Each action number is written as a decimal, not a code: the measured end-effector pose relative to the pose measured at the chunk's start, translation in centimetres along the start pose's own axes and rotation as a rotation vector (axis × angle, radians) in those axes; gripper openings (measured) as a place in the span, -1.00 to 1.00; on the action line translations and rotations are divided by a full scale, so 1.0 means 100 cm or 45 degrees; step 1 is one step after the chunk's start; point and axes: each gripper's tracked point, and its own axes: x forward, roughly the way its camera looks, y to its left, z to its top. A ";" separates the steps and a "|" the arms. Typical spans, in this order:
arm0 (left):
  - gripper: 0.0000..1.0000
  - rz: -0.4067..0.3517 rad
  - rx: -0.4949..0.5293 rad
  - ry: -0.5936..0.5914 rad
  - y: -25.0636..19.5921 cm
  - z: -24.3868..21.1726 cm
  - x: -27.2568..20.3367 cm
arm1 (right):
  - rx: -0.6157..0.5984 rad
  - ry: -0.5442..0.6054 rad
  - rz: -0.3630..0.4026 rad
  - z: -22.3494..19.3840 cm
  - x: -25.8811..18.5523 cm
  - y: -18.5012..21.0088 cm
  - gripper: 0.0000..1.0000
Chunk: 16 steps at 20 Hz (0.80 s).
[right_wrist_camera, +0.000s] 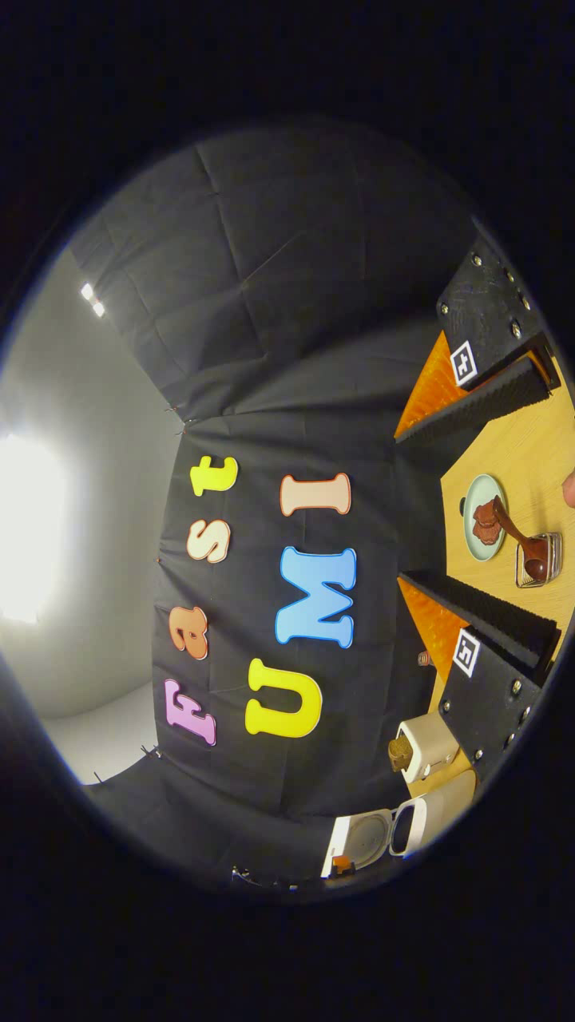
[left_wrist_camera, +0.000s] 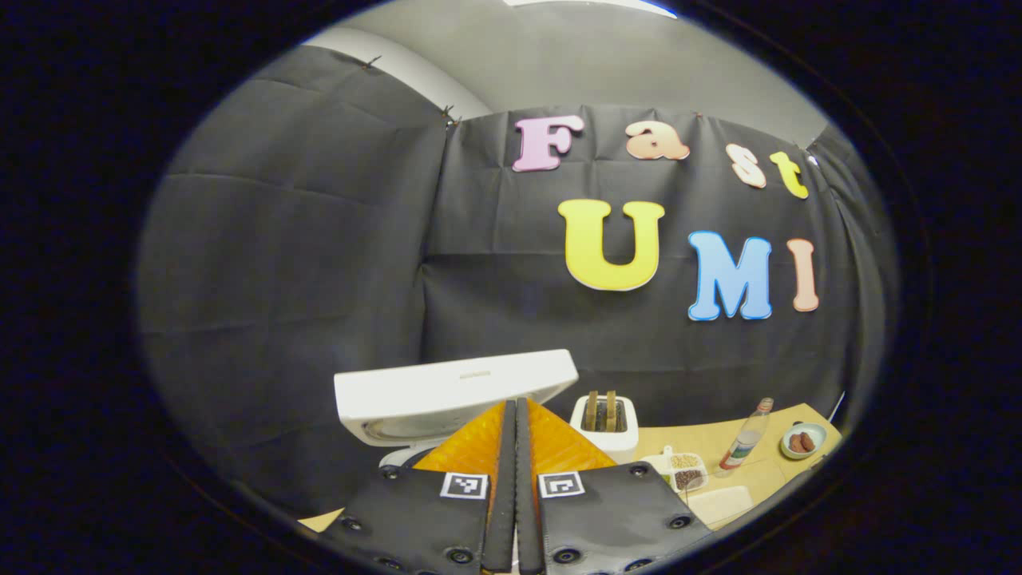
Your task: Close the left gripper, press the button to open the rice cooker; take a wooden spoon from the chopstick holder with the right hand, scoop a spoonful of rice and pour it into the rice cooker, then put the wooden spoon back into the chopstick holder.
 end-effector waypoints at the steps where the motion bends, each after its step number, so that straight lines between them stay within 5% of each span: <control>1: -0.81 -0.009 0.002 -0.048 -0.007 0.014 -0.010 | 0.015 0.017 0.005 -0.006 0.005 -0.003 0.89; 2: -0.80 -0.022 0.003 -0.090 -0.015 0.028 -0.017 | 0.029 0.029 0.011 -0.011 0.010 -0.005 0.89; 6: 0.99 -0.134 0.014 -0.185 -0.054 0.064 -0.058 | 0.104 0.104 0.069 -0.038 0.034 -0.008 0.90; 16: 0.92 -0.205 0.098 -0.234 -0.118 0.081 -0.127 | 0.373 0.488 0.133 -0.153 0.083 0.001 0.92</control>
